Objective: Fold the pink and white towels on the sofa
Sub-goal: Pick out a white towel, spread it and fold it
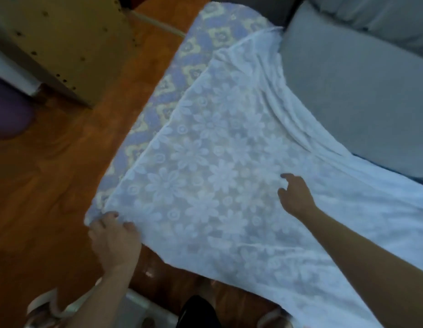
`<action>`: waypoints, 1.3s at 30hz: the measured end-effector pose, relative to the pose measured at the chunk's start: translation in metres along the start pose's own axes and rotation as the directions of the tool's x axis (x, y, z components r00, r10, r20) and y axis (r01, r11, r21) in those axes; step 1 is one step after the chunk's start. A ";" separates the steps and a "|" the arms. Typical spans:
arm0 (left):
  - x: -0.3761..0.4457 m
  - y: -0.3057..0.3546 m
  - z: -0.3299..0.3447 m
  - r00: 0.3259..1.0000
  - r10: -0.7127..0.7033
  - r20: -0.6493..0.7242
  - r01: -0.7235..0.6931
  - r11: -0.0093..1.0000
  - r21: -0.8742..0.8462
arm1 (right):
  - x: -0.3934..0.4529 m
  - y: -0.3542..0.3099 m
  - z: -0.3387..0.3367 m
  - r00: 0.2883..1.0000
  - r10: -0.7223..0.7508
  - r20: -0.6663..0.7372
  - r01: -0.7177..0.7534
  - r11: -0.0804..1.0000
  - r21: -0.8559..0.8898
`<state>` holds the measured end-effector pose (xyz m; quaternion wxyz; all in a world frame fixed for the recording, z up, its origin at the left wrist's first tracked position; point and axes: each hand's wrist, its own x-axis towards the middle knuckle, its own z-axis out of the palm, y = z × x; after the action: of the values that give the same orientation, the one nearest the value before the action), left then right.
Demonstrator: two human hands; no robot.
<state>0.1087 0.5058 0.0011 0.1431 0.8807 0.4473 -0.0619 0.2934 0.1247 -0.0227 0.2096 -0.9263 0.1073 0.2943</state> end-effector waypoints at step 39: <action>-0.722 0.491 0.292 -0.240 0.544 0.804 -0.914 0.151 -0.376 | -0.282 0.792 -0.092 0.641 0.695 0.325 -0.628 0.232 0.743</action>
<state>0.0820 -0.4143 -0.0090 0.1690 0.7919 -0.3671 -0.4578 -0.1421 -0.6002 -0.0458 0.4566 -0.5967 0.6162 0.2362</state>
